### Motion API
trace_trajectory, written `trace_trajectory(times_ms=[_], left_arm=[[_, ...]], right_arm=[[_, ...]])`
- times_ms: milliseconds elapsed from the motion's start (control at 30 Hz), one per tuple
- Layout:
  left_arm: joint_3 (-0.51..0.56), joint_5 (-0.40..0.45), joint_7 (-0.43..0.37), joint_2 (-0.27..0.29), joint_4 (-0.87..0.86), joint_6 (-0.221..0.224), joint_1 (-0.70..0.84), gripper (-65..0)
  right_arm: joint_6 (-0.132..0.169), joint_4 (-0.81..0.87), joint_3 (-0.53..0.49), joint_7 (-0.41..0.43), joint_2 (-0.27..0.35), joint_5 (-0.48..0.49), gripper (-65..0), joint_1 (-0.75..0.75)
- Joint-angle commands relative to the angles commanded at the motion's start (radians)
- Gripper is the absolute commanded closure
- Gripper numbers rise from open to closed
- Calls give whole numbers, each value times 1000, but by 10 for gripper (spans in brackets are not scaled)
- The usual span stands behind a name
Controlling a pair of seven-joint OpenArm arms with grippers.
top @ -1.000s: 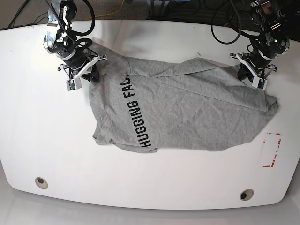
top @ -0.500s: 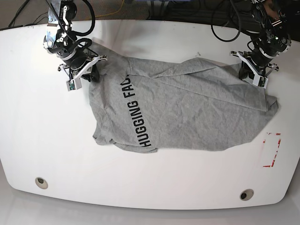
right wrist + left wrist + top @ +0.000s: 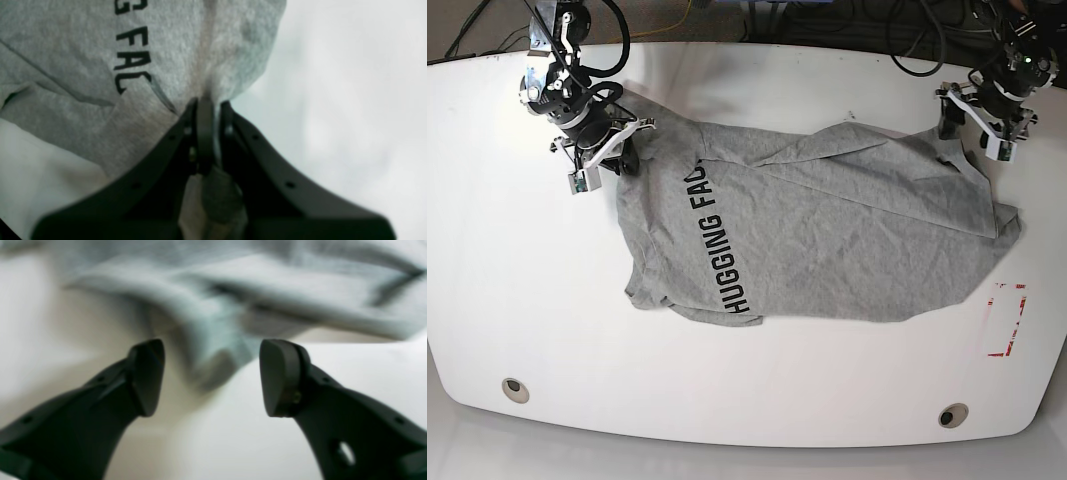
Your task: Layout the t-shirt on the table in an organized manner, then fold the t-shirt properly
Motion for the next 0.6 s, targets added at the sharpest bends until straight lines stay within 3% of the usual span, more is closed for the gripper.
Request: trace_trajectory(times_ms=[300,600], left_arm=[[-9,-2,0,-35,-3,0,-9,-449],[71,-2,0,-35,-5,0,-40,-451]], right_arm=[[0,0,0,0,-2,0,0,0],[0,0,0,0,0,0,0,-2]])
